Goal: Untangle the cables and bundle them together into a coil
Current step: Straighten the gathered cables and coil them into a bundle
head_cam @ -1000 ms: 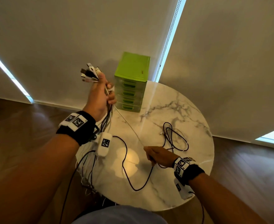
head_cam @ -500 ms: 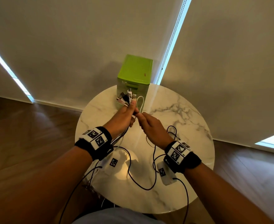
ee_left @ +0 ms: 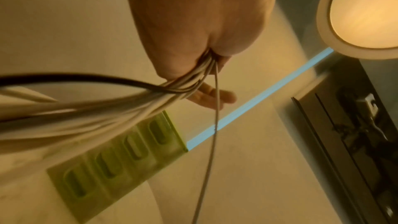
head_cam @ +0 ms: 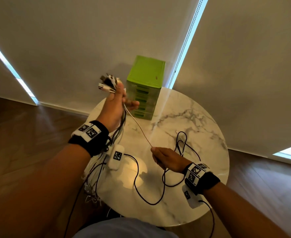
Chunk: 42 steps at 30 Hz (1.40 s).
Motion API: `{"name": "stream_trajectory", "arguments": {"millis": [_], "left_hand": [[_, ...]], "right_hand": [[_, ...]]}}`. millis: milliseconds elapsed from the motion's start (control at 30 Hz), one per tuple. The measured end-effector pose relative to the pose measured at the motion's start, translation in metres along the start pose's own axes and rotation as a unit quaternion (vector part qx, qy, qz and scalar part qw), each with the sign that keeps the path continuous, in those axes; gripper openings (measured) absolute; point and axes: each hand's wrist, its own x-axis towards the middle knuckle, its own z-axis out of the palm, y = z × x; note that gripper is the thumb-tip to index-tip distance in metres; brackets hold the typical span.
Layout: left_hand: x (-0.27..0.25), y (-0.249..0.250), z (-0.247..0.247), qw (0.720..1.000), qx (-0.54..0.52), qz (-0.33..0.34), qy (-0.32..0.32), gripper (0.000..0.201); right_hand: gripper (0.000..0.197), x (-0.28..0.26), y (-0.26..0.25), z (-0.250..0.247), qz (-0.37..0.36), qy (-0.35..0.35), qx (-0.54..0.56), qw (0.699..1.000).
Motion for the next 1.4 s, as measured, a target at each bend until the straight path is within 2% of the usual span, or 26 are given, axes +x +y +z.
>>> {"name": "stream_trajectory", "arguments": {"millis": [133,233,300,367,467,567,667,733,833,933,1000,1100,1233,1267,1333,1400], "left_hand": [[0.012,0.032,-0.017,0.998,0.003,0.042,0.039,0.037],[0.008,0.030,-0.015,0.997,0.063,0.054,0.010,0.034],[0.001,0.011,-0.009,0.990,0.130,0.036,-0.030,0.035],[-0.009,-0.011,-0.004,0.975,0.209,0.005,-0.078,0.043],[-0.022,-0.034,0.005,0.954,0.278,-0.045,-0.104,0.047],[-0.027,-0.044,0.016,0.955,0.259,-0.109,-0.101,0.047],[-0.025,-0.046,0.017,0.955,0.217,-0.162,-0.124,0.051],[-0.023,-0.045,0.015,0.958,0.212,-0.149,-0.126,0.045],[-0.020,-0.040,0.012,0.972,0.186,-0.113,-0.089,0.026],[-0.010,-0.031,0.006,0.987,0.134,-0.088,-0.023,0.027],[-0.002,-0.021,-0.001,0.992,0.111,-0.060,0.017,0.029],[0.006,-0.005,-0.014,0.993,0.107,-0.004,0.058,0.024],[0.012,0.005,-0.030,0.986,0.136,0.035,0.088,0.017],[0.010,0.005,-0.031,0.984,0.150,0.041,0.087,0.018],[0.005,0.003,-0.033,0.976,0.194,0.055,0.076,0.022],[-0.001,0.001,-0.037,0.962,0.258,0.068,0.055,0.025]], "right_hand": [[0.055,-0.006,0.044,-0.007,0.065,0.017,-0.028,0.997],[0.054,0.003,0.038,-0.025,0.063,0.112,-0.053,0.990],[0.052,0.016,0.016,-0.035,0.038,0.173,-0.062,0.982],[0.050,0.027,-0.012,-0.041,0.010,0.200,-0.050,0.978],[0.046,0.034,-0.051,-0.042,-0.058,0.189,-0.061,0.978],[0.037,0.036,-0.070,-0.038,-0.131,0.160,-0.081,0.975],[0.027,0.034,-0.076,-0.036,-0.168,0.133,-0.074,0.974],[0.028,0.033,-0.076,-0.036,-0.169,0.111,-0.061,0.977],[0.043,0.034,-0.060,-0.037,-0.101,0.048,-0.034,0.993],[0.044,0.035,-0.021,-0.037,-0.021,-0.017,-0.058,0.998],[0.044,0.033,0.010,-0.036,0.013,-0.047,-0.113,0.992],[0.040,0.028,0.057,-0.038,0.060,-0.035,-0.143,0.987],[0.032,0.026,0.074,-0.048,0.130,0.008,-0.055,0.990],[0.032,0.028,0.069,-0.050,0.135,0.013,-0.049,0.990],[0.032,0.034,0.058,-0.053,0.109,0.015,-0.110,0.988],[0.049,0.043,0.043,-0.051,0.068,0.014,-0.195,0.978]]}}
